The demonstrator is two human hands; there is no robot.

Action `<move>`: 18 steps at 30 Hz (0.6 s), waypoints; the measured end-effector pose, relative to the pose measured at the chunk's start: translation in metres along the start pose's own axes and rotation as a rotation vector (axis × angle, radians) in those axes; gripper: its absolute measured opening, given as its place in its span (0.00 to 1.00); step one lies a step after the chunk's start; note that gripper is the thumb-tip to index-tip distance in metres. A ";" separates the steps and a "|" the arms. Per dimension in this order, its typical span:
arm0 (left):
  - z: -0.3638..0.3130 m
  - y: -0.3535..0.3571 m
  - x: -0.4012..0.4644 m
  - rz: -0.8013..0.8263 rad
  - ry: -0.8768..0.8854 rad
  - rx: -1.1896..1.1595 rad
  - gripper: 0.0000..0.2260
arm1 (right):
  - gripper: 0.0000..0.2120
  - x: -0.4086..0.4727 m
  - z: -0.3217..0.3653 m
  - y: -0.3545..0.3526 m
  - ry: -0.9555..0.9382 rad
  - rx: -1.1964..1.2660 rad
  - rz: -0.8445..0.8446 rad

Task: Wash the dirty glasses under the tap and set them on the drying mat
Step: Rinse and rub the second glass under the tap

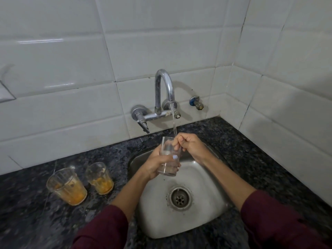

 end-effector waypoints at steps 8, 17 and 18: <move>0.001 0.001 0.007 -0.351 0.206 0.747 0.37 | 0.14 0.008 0.006 0.009 0.058 -0.394 -0.188; -0.008 -0.004 0.005 0.005 -0.048 0.060 0.27 | 0.17 0.007 -0.003 0.000 0.071 0.062 -0.025; -0.006 -0.005 0.007 -0.032 -0.030 0.094 0.28 | 0.17 0.008 -0.002 0.001 0.063 0.025 -0.030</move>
Point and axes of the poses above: each hand's wrist, its own x-axis towards the middle knuckle, its own y-axis out of the palm, z = x × y, the point moved 4 cm from there along x, towards the middle knuckle, and after that the axes turned 9 degrees about y, right-handed, at the moved point
